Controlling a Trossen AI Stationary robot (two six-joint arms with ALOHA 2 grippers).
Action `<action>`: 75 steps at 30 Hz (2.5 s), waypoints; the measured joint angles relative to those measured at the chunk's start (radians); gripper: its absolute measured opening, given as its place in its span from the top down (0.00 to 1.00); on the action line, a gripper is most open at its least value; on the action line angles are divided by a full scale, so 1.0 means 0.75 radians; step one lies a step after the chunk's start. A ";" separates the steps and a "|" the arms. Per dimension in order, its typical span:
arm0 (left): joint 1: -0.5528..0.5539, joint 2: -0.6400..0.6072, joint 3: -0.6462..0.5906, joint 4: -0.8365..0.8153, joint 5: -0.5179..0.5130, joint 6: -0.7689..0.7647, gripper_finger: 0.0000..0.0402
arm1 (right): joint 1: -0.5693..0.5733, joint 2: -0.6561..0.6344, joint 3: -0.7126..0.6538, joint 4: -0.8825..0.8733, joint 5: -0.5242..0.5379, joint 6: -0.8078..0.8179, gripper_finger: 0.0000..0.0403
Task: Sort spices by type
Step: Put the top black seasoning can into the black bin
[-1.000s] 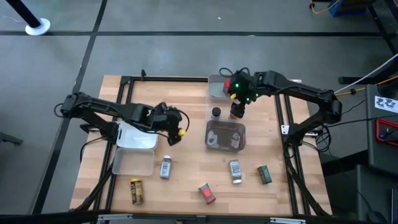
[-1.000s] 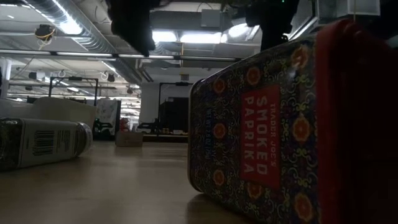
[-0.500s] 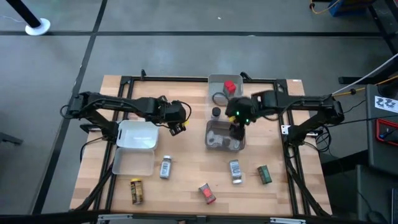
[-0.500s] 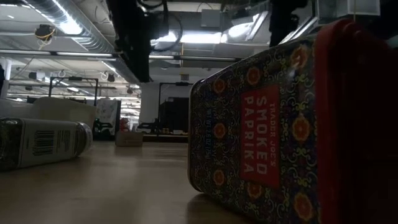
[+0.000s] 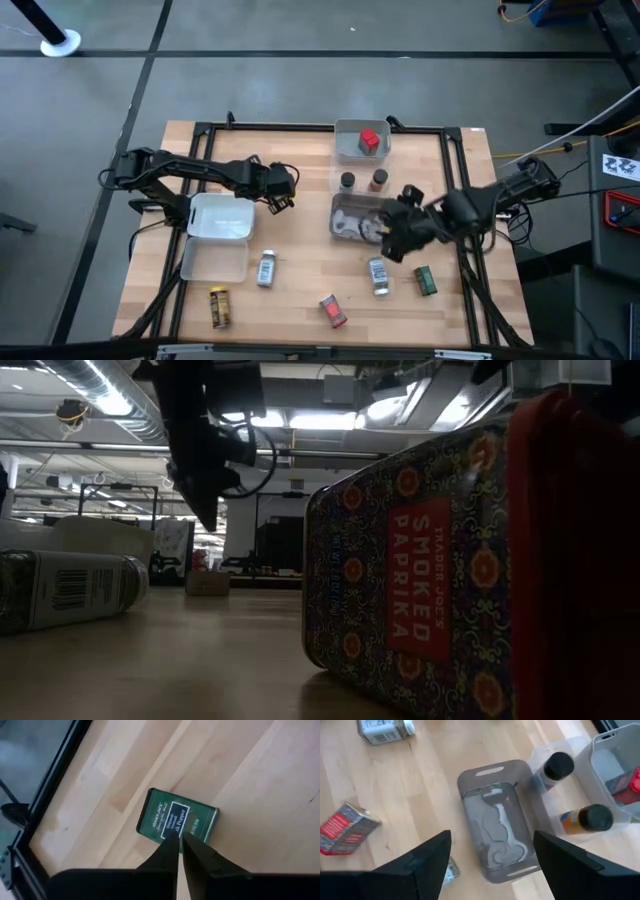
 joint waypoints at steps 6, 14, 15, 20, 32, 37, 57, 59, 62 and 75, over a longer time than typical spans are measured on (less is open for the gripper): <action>0.015 0.002 -0.091 0.172 0.001 0.010 0.99 | 0.141 0.001 -0.033 0.006 0.062 0.170 0.29; 0.017 0.003 -0.195 0.326 0.008 0.040 0.99 | 0.224 0.002 -0.053 0.047 0.106 0.274 0.29; 0.019 0.003 -0.208 0.343 0.008 0.039 0.99 | 0.224 0.001 -0.053 0.064 0.110 0.274 0.29; 0.049 0.003 -0.232 0.362 0.007 0.033 0.99 | 0.220 0.002 -0.053 0.092 0.114 0.274 0.29; 0.077 0.003 -0.321 0.504 0.054 0.038 1.00 | 0.220 0.002 -0.053 0.091 0.132 0.273 0.29; 0.077 0.003 -0.322 0.513 0.055 0.038 1.00 | 0.220 0.002 -0.053 0.091 0.139 0.273 0.29; 0.076 0.044 -0.316 0.525 0.126 0.038 1.00 | 0.220 0.002 -0.053 0.091 0.139 0.273 0.29; 0.076 0.071 -0.313 0.530 0.117 0.038 1.00 | 0.220 0.002 -0.053 0.091 0.139 0.273 0.29; 0.075 0.098 -0.312 0.533 0.112 0.038 1.00 | 0.220 0.002 -0.053 0.091 0.139 0.273 0.29; 0.012 0.111 -0.278 0.520 0.146 0.115 1.00 | 0.220 0.003 -0.053 0.091 0.139 0.273 0.29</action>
